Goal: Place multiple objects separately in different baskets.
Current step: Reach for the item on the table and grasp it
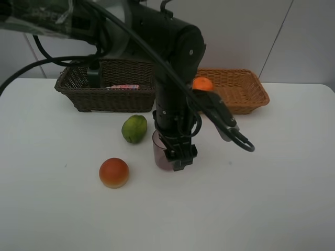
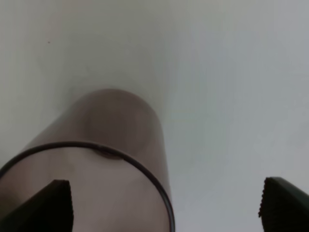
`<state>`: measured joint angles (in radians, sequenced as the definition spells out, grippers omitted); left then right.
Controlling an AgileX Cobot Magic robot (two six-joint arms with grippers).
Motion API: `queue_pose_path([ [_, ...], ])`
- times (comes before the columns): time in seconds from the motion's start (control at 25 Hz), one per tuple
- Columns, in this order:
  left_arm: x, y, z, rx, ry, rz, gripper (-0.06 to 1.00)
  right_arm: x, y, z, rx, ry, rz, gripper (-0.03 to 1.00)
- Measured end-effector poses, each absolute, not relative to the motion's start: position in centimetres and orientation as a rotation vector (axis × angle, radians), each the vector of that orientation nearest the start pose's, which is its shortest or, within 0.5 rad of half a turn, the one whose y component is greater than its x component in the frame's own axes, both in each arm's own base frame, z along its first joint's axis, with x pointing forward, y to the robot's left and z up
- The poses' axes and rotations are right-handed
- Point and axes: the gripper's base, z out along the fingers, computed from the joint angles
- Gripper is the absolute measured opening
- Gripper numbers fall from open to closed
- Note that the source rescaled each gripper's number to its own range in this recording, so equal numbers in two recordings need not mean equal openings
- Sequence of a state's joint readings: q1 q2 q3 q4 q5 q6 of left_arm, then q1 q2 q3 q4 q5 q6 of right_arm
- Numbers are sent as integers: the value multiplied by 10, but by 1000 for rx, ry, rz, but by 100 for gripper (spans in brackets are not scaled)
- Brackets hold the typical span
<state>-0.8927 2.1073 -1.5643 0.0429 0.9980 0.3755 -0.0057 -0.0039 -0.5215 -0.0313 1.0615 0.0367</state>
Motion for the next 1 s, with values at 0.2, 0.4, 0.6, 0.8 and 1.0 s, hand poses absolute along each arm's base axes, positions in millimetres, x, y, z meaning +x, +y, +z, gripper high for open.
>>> queue_pose_path([
  [0.2, 265, -331, 154, 1848, 2413, 31, 100, -8, -2, 283, 45, 2019, -18, 79],
  [0.4, 265, -333, 142, 1857, 2434, 42, 100, -8, -2, 283, 45, 2019, -18, 79],
  [0.6, 266, -334, 138, 1835, 2440, 43, 100, -8, -2, 283, 45, 2019, -18, 79],
  [0.8, 267, -335, 130, 1839, 2445, 46, 100, -8, -2, 283, 45, 2019, -18, 79],
  [1.0, 267, -336, 128, 1822, 2448, 42, 92, -8, -2, 283, 45, 2019, -18, 79],
])
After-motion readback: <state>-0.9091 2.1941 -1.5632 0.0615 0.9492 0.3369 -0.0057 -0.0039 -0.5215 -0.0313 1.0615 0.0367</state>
